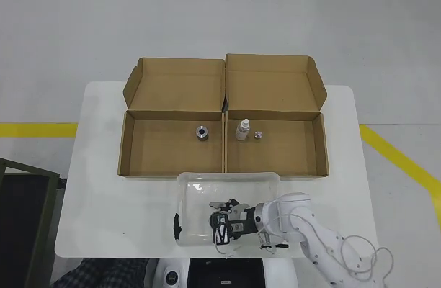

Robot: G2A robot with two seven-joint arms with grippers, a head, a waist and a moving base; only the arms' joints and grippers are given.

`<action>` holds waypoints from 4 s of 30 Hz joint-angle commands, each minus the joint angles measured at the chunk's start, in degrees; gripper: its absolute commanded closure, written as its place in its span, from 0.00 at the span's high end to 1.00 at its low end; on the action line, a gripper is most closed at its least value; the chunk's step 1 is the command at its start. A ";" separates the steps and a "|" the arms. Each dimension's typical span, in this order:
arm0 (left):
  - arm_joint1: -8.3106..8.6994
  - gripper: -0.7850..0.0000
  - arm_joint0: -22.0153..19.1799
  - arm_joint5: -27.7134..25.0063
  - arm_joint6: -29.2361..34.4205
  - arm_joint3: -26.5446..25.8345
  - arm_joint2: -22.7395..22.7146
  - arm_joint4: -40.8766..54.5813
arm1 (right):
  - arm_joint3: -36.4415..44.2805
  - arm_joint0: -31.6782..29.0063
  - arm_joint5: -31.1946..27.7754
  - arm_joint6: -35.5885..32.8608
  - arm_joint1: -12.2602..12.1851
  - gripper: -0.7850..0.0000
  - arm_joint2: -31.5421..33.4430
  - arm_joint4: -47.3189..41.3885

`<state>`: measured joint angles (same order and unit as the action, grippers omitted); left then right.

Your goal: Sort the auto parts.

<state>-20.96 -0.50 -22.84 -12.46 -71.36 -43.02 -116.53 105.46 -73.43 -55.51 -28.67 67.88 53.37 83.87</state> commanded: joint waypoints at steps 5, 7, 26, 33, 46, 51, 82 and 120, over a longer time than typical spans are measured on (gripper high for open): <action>0.00 1.00 0.00 0.00 0.00 0.00 0.00 0.00 | -0.81 0.68 0.38 0.07 -0.08 0.61 -0.94 -0.43; 0.00 1.00 0.00 0.00 0.00 0.00 0.00 0.00 | -0.90 0.85 0.53 0.03 -0.13 0.47 -1.11 -0.60; 0.00 1.00 0.00 0.00 0.00 0.00 0.00 0.00 | 1.04 1.30 0.94 2.11 -1.11 0.00 0.24 -6.03; 0.00 1.00 0.00 0.00 0.00 0.00 0.00 0.00 | 2.89 1.46 2.96 3.39 -1.32 0.00 1.23 -9.95; 0.00 1.00 0.00 0.00 0.00 0.00 0.00 0.00 | 5.43 4.55 6.03 4.94 -1.14 0.00 1.10 -15.57; 0.00 1.00 0.00 0.00 0.00 0.00 0.00 0.00 | 5.94 5.55 7.32 5.76 -1.15 0.00 1.82 -17.90; 0.00 1.00 0.00 0.00 0.00 0.00 0.00 0.00 | 4.96 7.12 10.62 9.88 -2.11 0.00 8.68 -28.50; 0.00 1.00 0.00 0.00 0.00 0.00 0.00 0.00 | -17.74 25.53 28.70 5.13 4.04 0.00 -8.32 -22.93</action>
<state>-20.96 -0.50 -22.84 -12.46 -71.36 -43.02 -116.53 88.34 -48.22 -27.44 -23.47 71.73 45.39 60.58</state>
